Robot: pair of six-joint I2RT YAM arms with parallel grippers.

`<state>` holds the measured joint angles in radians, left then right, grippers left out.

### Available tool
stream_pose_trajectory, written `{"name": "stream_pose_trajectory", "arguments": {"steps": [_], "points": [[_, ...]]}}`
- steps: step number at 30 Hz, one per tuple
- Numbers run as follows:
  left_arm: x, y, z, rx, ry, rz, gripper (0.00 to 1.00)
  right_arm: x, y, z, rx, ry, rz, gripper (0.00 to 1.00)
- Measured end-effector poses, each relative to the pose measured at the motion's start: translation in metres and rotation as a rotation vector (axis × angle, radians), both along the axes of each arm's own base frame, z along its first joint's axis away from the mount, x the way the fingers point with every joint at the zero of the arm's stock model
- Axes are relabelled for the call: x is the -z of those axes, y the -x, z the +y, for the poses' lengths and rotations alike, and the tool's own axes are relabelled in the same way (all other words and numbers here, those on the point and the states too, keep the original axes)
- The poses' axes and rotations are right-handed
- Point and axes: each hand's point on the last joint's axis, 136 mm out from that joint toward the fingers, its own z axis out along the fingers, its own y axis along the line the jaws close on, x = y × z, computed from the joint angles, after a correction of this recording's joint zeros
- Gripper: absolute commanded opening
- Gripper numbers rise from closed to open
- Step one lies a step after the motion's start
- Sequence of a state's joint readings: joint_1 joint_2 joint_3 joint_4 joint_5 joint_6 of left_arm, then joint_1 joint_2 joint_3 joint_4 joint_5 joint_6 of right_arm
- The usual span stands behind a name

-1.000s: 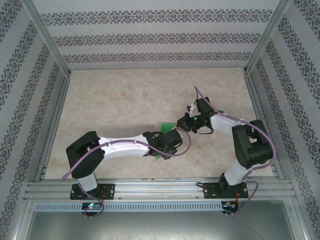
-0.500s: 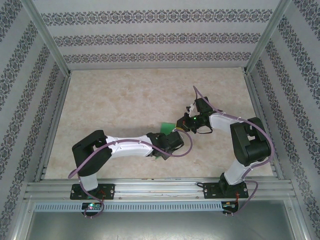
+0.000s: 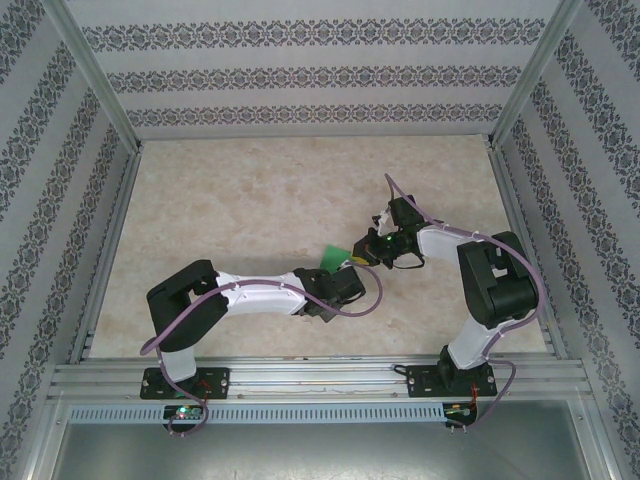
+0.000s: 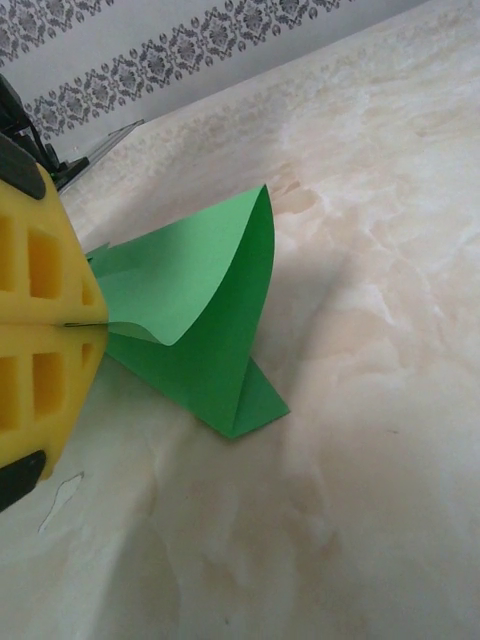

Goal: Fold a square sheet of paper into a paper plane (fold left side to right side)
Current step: Fold the wing for the fifth time at the center of the table.

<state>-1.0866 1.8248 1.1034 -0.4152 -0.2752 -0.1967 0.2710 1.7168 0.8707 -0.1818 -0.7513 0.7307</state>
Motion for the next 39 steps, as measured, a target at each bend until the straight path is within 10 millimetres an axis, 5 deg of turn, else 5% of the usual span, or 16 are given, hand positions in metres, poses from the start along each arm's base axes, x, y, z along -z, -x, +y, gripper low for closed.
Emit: {"name": "stream_pose_trajectory", "arguments": {"steps": [2,8,14,18,24,39], "points": [[0.0,0.0,0.0,-0.004,0.0,-0.003,0.06,0.001,0.0,-0.001,0.002,0.004,0.001,0.01],[0.0,0.0,0.001,-0.014,0.009,0.007,0.0,-0.002,-0.004,-0.009,0.014,0.019,-0.024,0.31],[-0.005,0.001,0.0,-0.027,0.093,0.091,0.0,-0.038,-0.018,-0.046,0.097,0.065,-0.19,0.46],[-0.009,-0.002,0.0,-0.058,0.177,0.179,0.0,-0.052,-0.014,-0.067,0.128,0.111,-0.288,0.49],[-0.009,0.001,-0.004,-0.088,0.275,0.311,0.0,-0.04,0.003,-0.074,0.104,0.155,-0.308,0.51],[-0.012,-0.016,-0.019,-0.249,0.654,0.515,0.0,-0.015,0.031,-0.061,0.043,0.129,-0.311,0.51]]}}
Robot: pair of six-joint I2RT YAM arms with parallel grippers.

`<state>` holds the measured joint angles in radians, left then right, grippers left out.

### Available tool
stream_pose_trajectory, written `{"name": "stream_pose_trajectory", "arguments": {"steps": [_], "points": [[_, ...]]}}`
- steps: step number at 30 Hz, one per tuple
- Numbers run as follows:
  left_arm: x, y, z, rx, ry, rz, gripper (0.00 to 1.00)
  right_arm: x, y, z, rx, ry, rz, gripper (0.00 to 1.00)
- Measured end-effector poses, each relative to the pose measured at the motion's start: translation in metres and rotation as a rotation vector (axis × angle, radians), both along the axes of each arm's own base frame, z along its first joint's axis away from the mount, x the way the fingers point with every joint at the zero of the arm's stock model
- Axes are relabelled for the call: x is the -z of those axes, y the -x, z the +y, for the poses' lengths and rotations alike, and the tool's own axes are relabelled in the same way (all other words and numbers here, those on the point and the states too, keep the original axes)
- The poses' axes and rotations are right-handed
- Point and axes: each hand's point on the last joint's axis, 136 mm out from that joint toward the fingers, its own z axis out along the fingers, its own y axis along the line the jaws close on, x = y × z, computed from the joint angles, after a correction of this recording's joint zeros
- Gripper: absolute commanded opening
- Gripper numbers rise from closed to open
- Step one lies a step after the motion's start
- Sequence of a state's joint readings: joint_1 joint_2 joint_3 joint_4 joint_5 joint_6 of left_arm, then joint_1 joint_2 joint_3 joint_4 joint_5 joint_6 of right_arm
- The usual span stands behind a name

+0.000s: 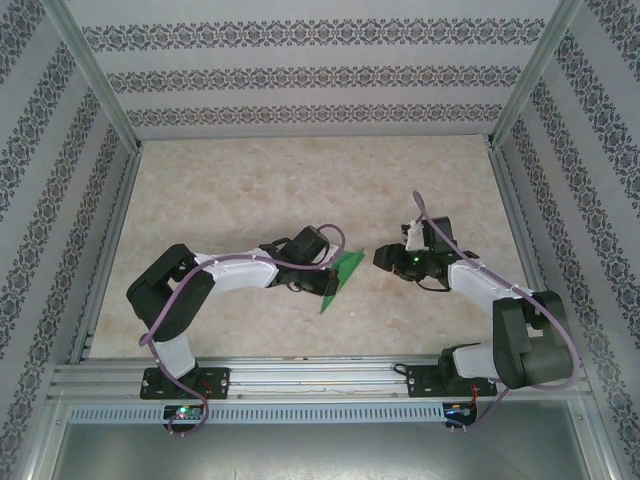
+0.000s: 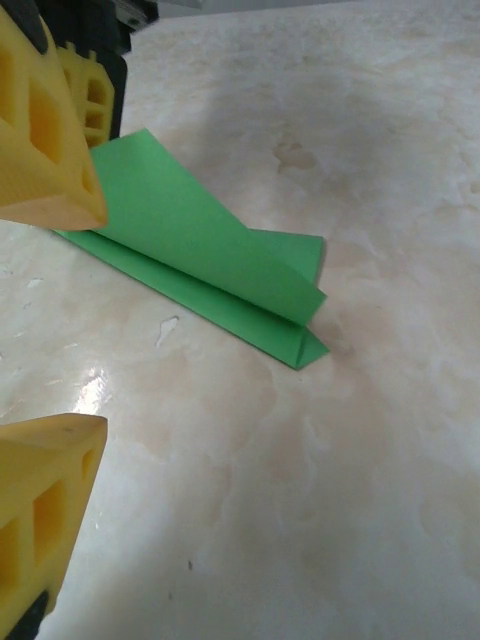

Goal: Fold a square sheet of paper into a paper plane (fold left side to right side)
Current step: Fold the wing for the fifth time at the center of the table.

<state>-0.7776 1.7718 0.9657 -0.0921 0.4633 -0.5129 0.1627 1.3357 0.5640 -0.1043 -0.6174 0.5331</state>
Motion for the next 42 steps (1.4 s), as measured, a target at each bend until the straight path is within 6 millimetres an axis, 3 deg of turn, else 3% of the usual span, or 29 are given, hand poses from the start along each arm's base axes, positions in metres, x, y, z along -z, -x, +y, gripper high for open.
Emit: {"name": "stream_pose_trajectory", "arguments": {"steps": [18,28,42], "points": [[-0.015,-0.012,-0.018,-0.101,0.257,0.076,0.0,0.011,0.005,0.036,-0.001,-0.079,0.004,0.46],[0.002,-0.012,-0.021,-0.138,0.297,0.144,0.0,0.013,-0.006,0.047,0.035,-0.1,-0.008,0.47],[0.009,-0.018,-0.024,-0.178,0.373,0.198,0.0,0.027,-0.009,0.052,0.061,-0.091,0.026,0.44]]}}
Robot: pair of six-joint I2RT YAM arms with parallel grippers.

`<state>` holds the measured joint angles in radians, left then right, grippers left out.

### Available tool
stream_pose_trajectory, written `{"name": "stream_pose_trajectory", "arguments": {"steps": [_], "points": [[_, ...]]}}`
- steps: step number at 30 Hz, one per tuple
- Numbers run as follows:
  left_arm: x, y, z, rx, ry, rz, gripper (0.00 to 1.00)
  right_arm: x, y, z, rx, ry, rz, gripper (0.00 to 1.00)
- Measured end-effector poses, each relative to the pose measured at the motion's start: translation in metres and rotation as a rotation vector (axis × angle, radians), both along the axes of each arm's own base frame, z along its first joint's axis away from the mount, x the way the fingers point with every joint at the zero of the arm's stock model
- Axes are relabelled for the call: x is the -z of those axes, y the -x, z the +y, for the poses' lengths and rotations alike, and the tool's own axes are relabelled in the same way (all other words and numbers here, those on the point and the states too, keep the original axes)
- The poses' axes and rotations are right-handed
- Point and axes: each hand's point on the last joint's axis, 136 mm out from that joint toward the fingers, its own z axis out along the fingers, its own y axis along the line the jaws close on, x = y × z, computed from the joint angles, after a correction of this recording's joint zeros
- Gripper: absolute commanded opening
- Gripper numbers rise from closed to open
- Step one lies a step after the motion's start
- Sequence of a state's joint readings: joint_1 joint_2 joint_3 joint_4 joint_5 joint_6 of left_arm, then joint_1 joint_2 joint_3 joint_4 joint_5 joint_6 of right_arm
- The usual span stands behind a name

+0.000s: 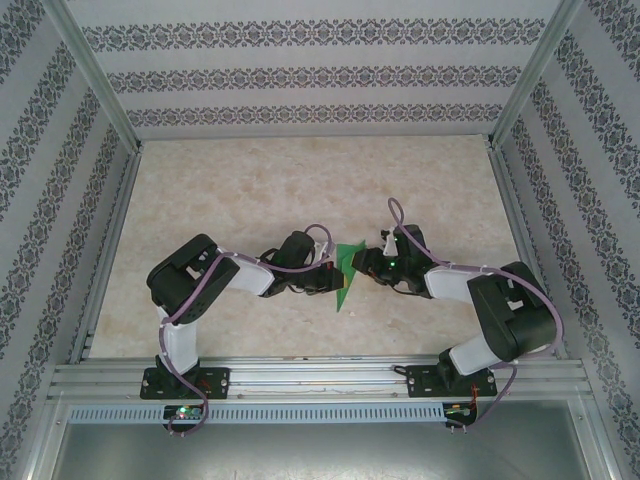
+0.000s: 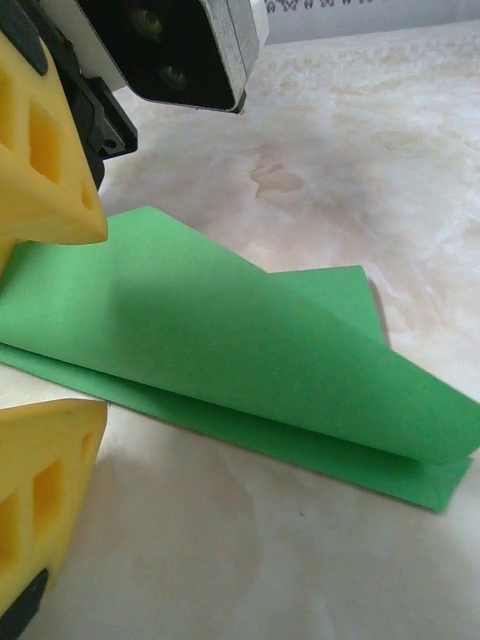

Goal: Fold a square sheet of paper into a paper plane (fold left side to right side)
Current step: Fold the wing for the fifth time at the center of the table.

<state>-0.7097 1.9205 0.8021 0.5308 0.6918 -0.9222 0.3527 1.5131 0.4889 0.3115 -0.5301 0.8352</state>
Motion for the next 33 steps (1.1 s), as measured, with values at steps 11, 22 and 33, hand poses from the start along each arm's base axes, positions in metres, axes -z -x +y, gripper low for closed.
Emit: {"name": "stream_pose_trajectory", "arguments": {"steps": [11,22,33], "points": [[-0.007,-0.004,-0.002,-0.01,0.033,-0.004,0.0,0.004,-0.007,0.007,-0.009,0.011,0.002,0.44],[-0.007,-0.004,-0.003,-0.012,0.043,-0.007,0.01,0.008,-0.01,0.011,-0.009,0.023,0.008,0.42],[-0.004,-0.004,-0.003,-0.021,0.047,0.008,0.16,0.015,-0.012,0.009,0.004,0.066,0.059,0.38]]}}
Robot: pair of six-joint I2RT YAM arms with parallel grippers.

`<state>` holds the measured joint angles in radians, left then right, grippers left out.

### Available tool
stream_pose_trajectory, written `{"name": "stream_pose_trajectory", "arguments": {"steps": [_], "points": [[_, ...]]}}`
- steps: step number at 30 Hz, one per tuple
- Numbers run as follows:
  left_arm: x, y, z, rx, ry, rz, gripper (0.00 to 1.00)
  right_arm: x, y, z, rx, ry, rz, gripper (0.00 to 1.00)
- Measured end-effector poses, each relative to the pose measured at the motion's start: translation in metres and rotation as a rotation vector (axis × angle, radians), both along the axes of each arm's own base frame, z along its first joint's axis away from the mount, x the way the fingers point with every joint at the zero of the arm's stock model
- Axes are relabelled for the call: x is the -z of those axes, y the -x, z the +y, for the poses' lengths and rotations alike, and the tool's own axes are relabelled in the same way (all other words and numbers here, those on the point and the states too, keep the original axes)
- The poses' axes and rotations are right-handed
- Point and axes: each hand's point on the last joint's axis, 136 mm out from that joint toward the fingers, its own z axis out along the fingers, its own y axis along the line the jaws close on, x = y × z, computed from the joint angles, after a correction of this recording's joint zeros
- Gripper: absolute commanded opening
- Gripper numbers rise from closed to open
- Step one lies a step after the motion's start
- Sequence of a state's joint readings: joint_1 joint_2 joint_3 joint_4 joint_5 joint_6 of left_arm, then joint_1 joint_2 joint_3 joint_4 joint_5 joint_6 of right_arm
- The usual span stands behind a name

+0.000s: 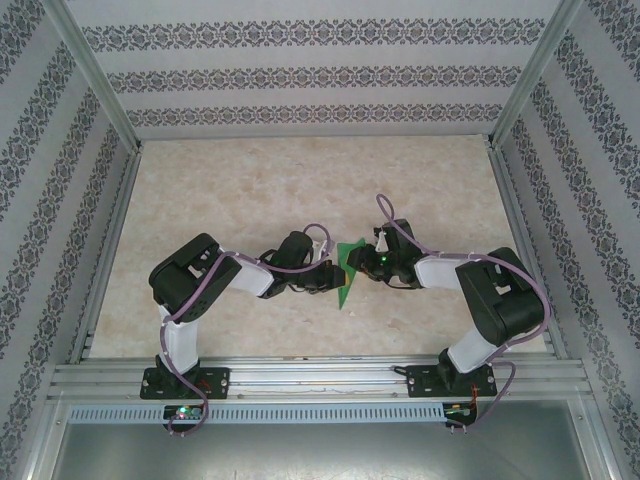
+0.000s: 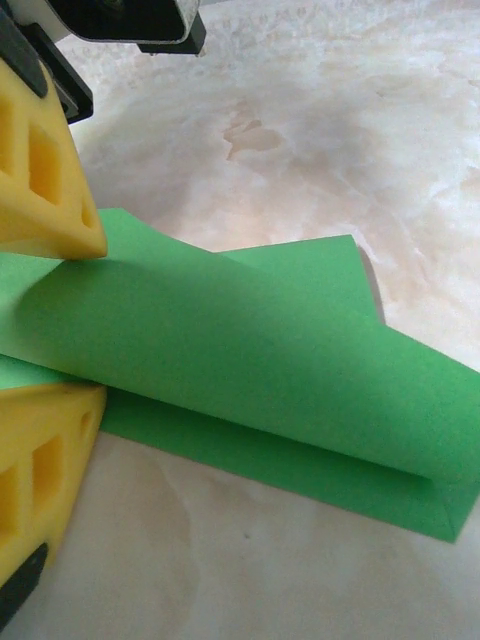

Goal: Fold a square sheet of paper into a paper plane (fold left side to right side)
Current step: Fold the wing for the fifth time at the center of the table.

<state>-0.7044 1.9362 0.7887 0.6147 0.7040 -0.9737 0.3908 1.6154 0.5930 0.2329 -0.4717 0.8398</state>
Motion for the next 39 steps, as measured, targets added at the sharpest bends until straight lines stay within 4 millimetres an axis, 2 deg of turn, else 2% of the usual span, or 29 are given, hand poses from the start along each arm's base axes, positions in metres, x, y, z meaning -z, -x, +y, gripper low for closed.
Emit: {"name": "stream_pose_trajectory", "arguments": {"steps": [6,11,18,26,31,39], "points": [[0.0,0.0,0.007,-0.009,-0.009,0.002,0.28,0.001,0.0,0.0,0.0,0.006,0.015,0.37],[-0.017,-0.01,0.019,-0.039,0.002,-0.033,0.37,0.002,0.0,0.0,0.0,0.008,0.018,0.37],[-0.019,-0.016,0.021,-0.045,-0.01,-0.035,0.4,0.002,0.0,0.0,0.0,0.009,0.02,0.37],[-0.009,-0.025,0.013,-0.036,-0.014,-0.024,0.32,0.002,0.0,0.0,0.0,0.01,0.022,0.37],[-0.002,-0.025,0.013,-0.034,-0.027,-0.011,0.24,0.001,0.0,0.0,0.0,0.009,0.022,0.37],[-0.002,-0.026,0.013,-0.031,-0.037,-0.015,0.11,0.002,0.0,0.0,0.0,0.011,0.024,0.37]]}}
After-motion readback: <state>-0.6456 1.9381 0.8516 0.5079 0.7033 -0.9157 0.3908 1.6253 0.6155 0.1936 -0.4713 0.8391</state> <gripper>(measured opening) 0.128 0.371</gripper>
